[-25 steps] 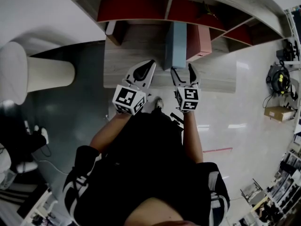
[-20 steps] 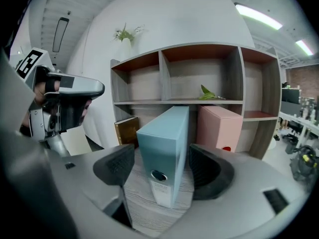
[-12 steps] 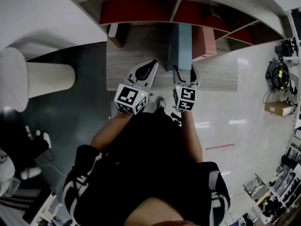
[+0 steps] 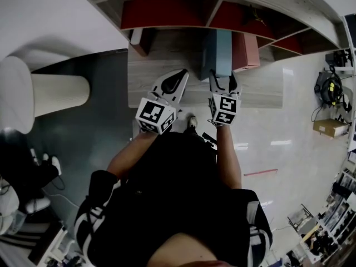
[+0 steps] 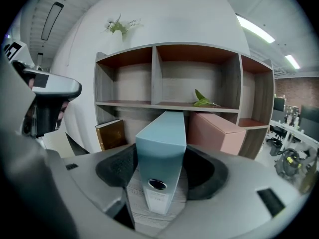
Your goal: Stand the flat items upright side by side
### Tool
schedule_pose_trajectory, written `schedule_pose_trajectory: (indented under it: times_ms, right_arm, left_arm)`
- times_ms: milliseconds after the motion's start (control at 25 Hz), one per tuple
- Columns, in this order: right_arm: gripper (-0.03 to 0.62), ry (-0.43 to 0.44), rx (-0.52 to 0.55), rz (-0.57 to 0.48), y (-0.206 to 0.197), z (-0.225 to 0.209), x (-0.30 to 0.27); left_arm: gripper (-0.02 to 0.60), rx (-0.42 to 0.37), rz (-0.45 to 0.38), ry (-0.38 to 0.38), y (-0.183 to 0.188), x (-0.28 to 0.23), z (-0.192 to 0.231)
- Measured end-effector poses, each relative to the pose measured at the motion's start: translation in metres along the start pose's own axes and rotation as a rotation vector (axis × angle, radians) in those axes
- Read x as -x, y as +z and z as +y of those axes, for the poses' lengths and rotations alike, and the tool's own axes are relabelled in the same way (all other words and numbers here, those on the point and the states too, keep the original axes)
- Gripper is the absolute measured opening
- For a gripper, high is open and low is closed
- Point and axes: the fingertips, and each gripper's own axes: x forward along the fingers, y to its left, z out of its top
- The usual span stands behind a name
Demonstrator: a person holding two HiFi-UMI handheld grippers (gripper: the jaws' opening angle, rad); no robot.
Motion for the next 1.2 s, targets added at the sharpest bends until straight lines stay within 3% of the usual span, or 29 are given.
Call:
schedule_pose_trajectory:
  times_ms: [640,1200]
  right_arm:
    - [0.301,-0.012,-0.015,0.011,0.011,-0.019,-0.046]
    - [0.310,0.005,-0.004,-0.005,0.012,-0.017,-0.049]
  left_arm:
    - [0.021,0.010,0.007,0.032,-0.002,-0.003,0.020]
    - [0.021,0.019,0.017,0.042,-0.005,-0.004,0.021]
